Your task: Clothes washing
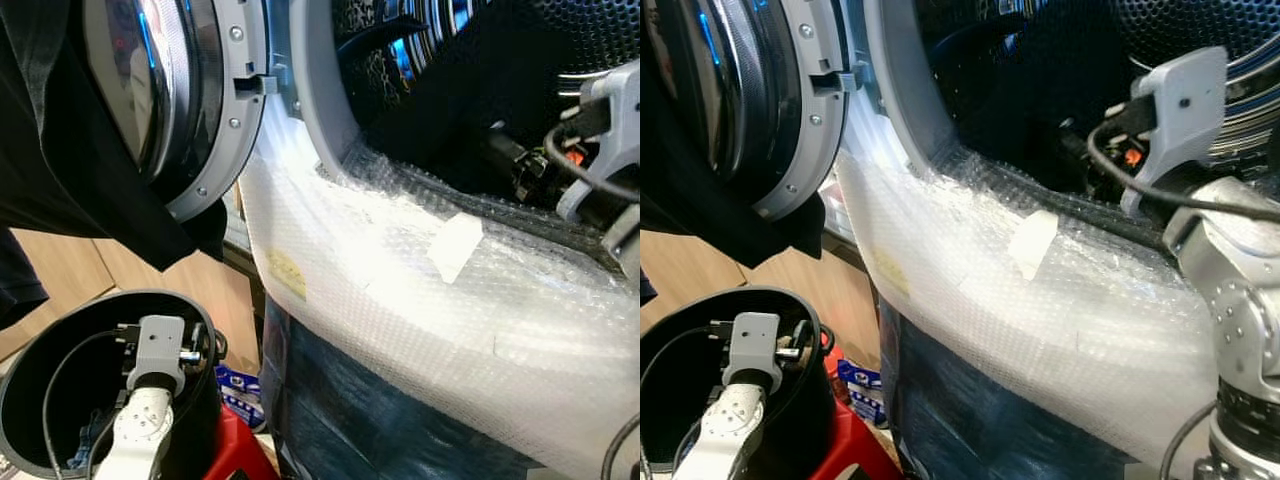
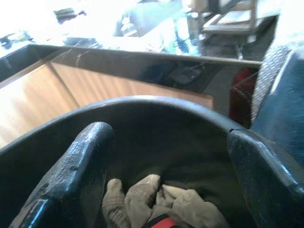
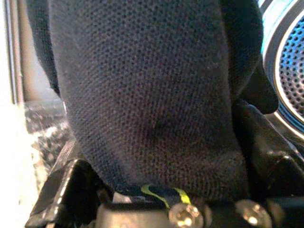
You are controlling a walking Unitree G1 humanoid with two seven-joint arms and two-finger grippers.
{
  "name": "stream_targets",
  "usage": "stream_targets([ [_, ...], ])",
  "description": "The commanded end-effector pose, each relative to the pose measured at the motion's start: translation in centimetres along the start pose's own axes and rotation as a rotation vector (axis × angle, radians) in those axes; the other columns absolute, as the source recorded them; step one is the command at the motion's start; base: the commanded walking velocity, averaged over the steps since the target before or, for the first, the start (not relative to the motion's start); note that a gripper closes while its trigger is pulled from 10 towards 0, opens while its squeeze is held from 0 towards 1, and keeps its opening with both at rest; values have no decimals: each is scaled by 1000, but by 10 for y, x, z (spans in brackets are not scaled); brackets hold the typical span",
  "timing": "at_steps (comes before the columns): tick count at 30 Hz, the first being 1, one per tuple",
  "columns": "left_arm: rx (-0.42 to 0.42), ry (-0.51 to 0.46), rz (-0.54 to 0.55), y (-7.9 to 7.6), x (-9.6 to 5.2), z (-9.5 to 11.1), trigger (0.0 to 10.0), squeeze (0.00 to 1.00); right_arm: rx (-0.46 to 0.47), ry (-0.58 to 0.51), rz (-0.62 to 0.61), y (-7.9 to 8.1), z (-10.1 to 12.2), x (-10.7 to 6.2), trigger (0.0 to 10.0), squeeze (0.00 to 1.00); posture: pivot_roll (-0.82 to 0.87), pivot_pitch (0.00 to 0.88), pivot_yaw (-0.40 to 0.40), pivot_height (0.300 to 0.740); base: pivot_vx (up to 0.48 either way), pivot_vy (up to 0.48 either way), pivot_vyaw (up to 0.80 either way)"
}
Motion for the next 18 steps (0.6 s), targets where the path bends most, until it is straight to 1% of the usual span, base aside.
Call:
stream_targets([
  [1,40,-49,-44,-3,-1,8,10000,0,-29,-11,-21,-4,2,-5,10000,1000,-106,46,-31,740,0,0,0],
  [3,45,-64,-62,-4,-1,11,10000,0,-40,-7,-29,-5,0,-7,10000,1000,-108,45,-30,740,0,0,0],
  [4,32,-95,-111,-9,-2,16,10000,0,-42,-10,-22,-6,-1,-9,10000,1000,-106,44,-29,740,0,0,0],
  [5,29,-141,-184,-17,-4,24,10000,0,-38,-9,-20,-6,-4,-11,10000,1000,-102,43,-28,740,0,0,0],
  [6,29,-141,-184,-17,-4,24,10000,0,-38,-9,-20,-6,-4,-11,10000,1000,-102,43,-28,740,0,0,0],
  [8,27,-227,-348,-34,-10,40,10000,0,-34,-5,-18,-7,-9,-15,10000,1000,-92,34,-28,740,0,0,0],
  [10,38,-302,-484,-48,-17,57,10000,0,-41,4,-11,-7,-16,-17,10000,1000,-86,25,-26,740,0,0,0],
  [11,81,-370,-598,-59,-25,70,10000,0,-46,14,4,-6,-23,-18,10000,1000,-84,18,-25,740,0,0,0],
  [13,112,-401,-676,-65,-32,76,10000,0,-50,29,15,-5,-30,-19,10000,1000,-78,11,-28,740,0,0,0],
  [16,110,-401,-826,-73,-41,85,10000,0,-49,73,26,-3,-47,-18,10000,1000,-69,4,-28,740,0,0,0],
  [17,121,-386,-894,-76,-46,86,10000,0,-43,83,28,-3,-51,-18,10000,1000,-65,2,-29,740,0,0,0],
  [18,132,-362,-1042,-78,-58,87,10000,0,-35,95,40,0,-58,-17,10000,1000,-63,1,-27,740,0,0,0],
])
Point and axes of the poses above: a point about 5 cm out from each wrist's last joint towards the gripper, its own x axis pointing out of the wrist towards the gripper, its own z axis along the axis of the wrist's last joint, y = z × x, the point moved 1 cm from there along x, pointing out of the wrist towards the gripper, and after that the axes turned 11 degrees about x, right-handed, at the moved point
